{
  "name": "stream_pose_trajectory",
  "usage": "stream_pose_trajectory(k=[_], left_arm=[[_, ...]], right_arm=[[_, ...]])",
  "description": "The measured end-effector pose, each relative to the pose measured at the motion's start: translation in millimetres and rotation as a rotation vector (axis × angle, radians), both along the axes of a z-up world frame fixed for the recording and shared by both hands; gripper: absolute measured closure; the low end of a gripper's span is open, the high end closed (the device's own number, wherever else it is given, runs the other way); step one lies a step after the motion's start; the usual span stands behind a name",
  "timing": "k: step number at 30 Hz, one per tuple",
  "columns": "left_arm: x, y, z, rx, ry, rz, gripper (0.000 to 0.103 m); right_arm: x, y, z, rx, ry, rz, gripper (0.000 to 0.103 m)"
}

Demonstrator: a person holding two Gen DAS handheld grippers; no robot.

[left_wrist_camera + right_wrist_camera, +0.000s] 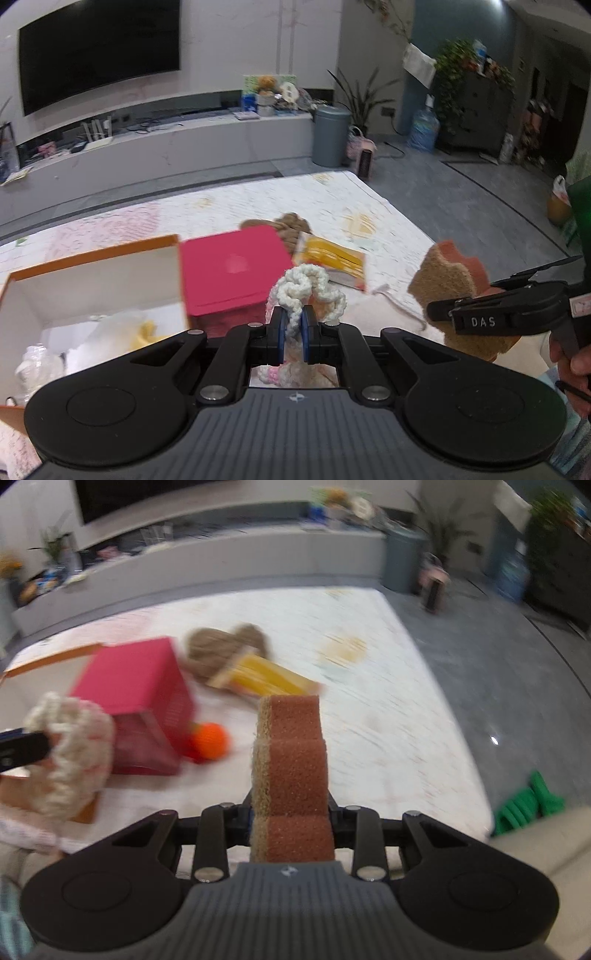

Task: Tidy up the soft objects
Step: 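Carry the crocheted toy and brown sponge over the orange box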

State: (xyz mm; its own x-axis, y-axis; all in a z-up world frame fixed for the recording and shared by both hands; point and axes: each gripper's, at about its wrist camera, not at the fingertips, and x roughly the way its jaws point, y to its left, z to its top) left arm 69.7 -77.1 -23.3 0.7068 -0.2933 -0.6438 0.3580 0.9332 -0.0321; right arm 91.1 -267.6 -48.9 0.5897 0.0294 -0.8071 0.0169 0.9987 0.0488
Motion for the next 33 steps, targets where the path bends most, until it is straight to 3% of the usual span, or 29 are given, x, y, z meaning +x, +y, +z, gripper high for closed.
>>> stream_pose_trajectory(k=[13, 19, 26, 33], left_arm=[[5, 74, 27, 0.004, -0.110, 0.134, 0.094], [20, 120, 30, -0.028, -0.101, 0.228, 0.094], [39, 153, 12, -0.061, -0.046, 0.284, 0.094], [65, 166, -16, -0.157, 0.079, 0.254, 0.094]], right_arm=[[14, 118, 49, 0.076, -0.125, 0.259, 0.072], [28, 160, 58, 0.127, -0.135, 0.349, 0.072], [57, 206, 48, 0.182, -0.088, 0.431, 0.072], [96, 241, 20, 0.136, -0.032, 0.431, 0.072]])
